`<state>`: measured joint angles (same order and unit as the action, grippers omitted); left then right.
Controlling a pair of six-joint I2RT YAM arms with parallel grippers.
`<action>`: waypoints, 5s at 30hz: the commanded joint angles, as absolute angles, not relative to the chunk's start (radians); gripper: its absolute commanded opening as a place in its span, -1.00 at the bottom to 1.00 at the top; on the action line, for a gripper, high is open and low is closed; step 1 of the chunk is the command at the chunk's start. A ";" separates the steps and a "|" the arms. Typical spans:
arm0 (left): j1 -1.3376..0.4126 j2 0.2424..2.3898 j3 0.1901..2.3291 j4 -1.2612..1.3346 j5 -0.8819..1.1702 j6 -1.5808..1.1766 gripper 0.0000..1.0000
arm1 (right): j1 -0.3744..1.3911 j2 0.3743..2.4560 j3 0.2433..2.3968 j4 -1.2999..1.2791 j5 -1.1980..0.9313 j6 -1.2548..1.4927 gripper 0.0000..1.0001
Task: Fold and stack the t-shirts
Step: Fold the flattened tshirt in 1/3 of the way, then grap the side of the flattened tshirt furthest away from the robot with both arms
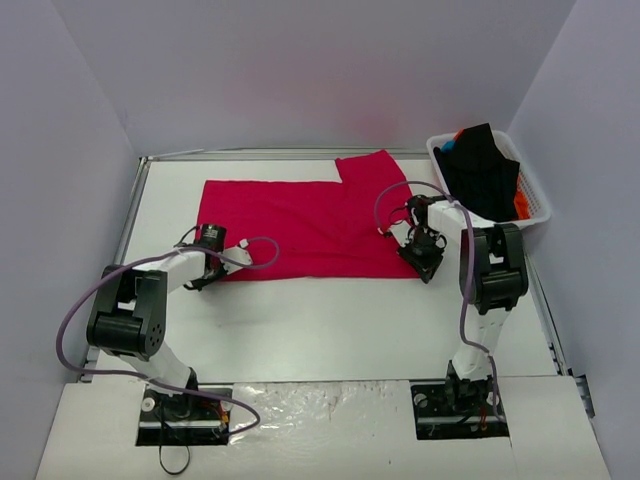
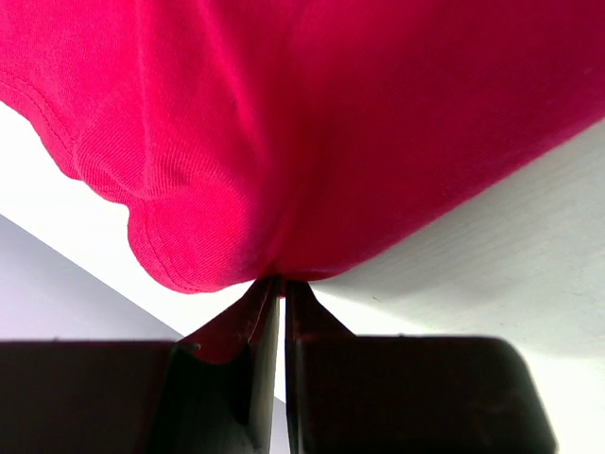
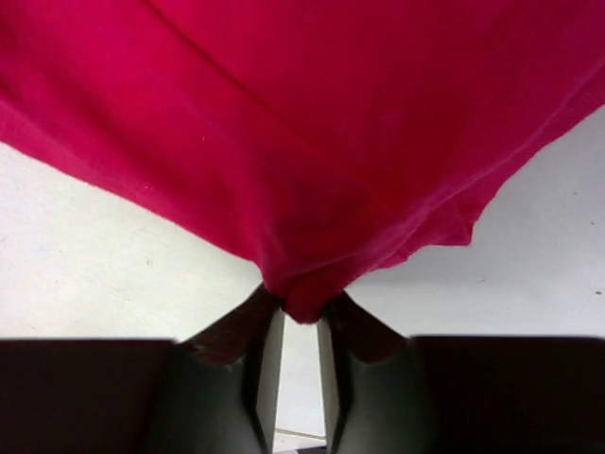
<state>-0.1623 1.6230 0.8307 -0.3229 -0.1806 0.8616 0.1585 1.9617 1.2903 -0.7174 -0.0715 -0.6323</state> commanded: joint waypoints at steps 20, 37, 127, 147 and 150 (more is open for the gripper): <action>-0.178 1.297 0.743 -0.641 -0.029 0.925 -0.95 | 0.153 1.617 1.101 -0.887 -0.071 -0.684 -1.00; -0.150 1.126 0.632 -0.710 -0.046 0.976 -0.95 | 0.080 1.453 0.966 -0.937 -0.029 -0.732 -1.00; 0.193 2.367 2.247 -0.986 0.759 0.393 -0.95 | 0.057 2.479 2.414 -0.692 -0.356 -0.536 0.53; 0.167 2.278 2.120 -0.927 0.638 0.388 -0.95 | 0.052 2.717 2.522 -0.204 -0.376 -0.258 0.61; 0.164 2.281 2.111 -0.928 0.634 0.391 -0.95 | 0.049 2.724 2.496 -0.207 -0.423 -0.215 0.55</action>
